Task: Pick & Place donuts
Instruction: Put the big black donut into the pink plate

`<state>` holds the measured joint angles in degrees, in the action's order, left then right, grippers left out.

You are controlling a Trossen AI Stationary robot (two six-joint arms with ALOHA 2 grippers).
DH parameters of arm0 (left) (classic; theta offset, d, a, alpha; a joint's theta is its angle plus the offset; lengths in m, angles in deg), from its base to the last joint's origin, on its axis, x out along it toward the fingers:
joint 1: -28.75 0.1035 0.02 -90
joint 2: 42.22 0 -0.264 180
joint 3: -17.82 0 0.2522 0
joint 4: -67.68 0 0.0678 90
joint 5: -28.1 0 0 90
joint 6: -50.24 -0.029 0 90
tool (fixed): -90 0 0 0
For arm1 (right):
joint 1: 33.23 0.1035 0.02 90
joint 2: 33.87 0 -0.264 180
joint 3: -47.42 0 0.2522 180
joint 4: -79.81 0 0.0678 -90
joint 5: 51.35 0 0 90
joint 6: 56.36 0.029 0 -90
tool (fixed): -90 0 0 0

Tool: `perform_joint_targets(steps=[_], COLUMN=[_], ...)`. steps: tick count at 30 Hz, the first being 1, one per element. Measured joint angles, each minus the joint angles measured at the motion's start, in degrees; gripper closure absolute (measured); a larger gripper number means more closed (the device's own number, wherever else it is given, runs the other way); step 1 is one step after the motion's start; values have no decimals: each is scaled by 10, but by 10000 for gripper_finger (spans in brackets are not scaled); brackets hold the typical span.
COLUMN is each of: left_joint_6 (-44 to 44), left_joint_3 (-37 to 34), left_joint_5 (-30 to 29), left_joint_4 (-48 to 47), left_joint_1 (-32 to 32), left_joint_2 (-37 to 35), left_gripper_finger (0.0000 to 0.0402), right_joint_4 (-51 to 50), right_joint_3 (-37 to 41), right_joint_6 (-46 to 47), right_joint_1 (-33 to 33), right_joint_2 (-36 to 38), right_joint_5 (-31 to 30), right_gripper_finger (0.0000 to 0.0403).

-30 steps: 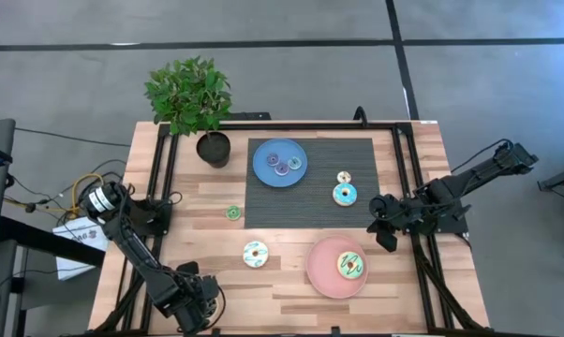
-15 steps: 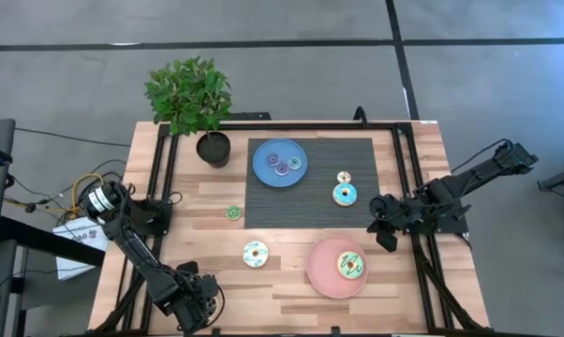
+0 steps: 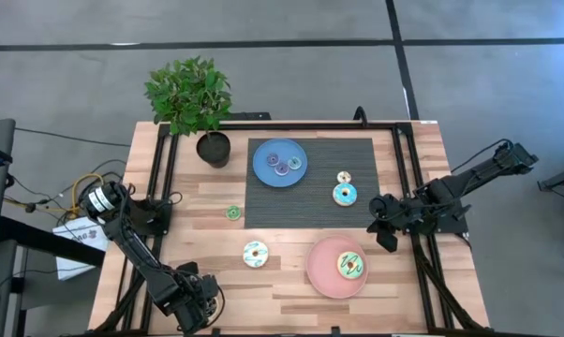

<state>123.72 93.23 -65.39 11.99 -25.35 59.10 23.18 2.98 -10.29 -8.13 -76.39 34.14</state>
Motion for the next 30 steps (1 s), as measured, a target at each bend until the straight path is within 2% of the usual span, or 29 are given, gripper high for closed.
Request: perform_joint_targets(steps=[7,16,22,30], left_joint_6=[36,31,-47,-211], left_joint_3=[9,68,108,150], left_joint_5=[2,-3,-20,-30], left_joint_4=[-4,-47,-54,-44], left_joint_1=[0,24,94,234], left_joint_2=[0,0,0,0], left_gripper_finger=[354,354,354,354], right_joint_4=[0,0,0,4], right_joint_3=[0,0,0,0], right_joint_6=[0,0,0,0], right_joint_1=[0,0,0,0], right_joint_2=[0,0,0,0], right_joint_5=[0,0,0,0], right_gripper_finger=[402,402,402,402])
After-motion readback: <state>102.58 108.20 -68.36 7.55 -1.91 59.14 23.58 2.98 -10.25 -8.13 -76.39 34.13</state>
